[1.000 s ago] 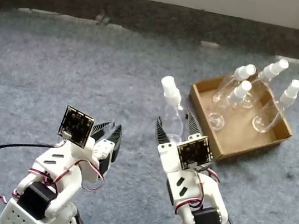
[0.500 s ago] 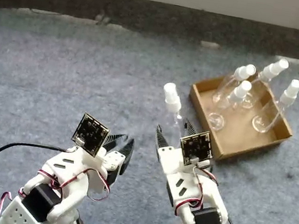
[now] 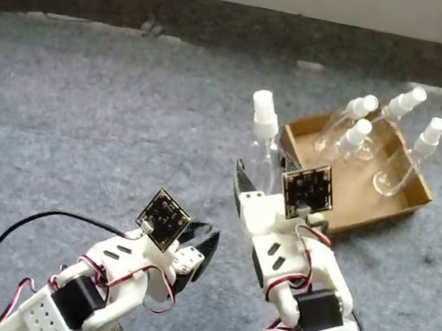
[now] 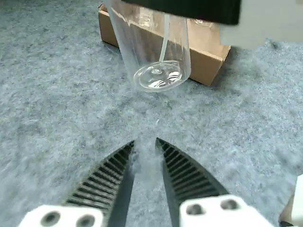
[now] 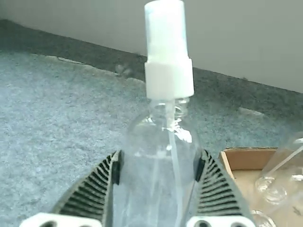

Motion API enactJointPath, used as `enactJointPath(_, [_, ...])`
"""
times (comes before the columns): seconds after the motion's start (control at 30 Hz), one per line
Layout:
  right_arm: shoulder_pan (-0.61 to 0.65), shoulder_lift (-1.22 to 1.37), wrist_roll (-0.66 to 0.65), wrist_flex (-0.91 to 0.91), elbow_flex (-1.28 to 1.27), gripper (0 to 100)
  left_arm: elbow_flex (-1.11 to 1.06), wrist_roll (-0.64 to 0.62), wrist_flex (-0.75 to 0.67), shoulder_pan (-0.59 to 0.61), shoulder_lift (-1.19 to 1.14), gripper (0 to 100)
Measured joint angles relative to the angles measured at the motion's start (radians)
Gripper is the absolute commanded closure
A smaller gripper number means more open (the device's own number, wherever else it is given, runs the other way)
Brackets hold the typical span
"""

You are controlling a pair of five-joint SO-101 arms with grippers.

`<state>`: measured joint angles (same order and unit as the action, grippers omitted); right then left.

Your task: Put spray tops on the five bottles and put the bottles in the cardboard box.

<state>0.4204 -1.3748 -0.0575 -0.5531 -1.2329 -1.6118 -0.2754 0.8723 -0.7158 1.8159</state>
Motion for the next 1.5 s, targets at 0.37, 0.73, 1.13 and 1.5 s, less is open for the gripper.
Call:
enactJointPath(0.37, [0.133, 0.284, 0.002, 0.04, 0.229, 91.4, -0.055, -0.005, -0.193, 0.005, -0.002, 99])
enactJointPath(0.73, [0.288, 0.404, 0.061, 0.163, 0.232, 91.4, -0.055, -0.005, -0.242, 0.026, -0.002, 99])
enactJointPath(1.13, [0.29, 0.404, 0.063, 0.097, 0.232, 91.4, -0.061, -0.006, -0.311, 0.181, -0.002, 99])
enactJointPath(1.5, [0.29, 0.272, 0.064, -0.025, 0.284, 91.4, -0.061, -0.008, -0.325, 0.245, -0.002, 99])
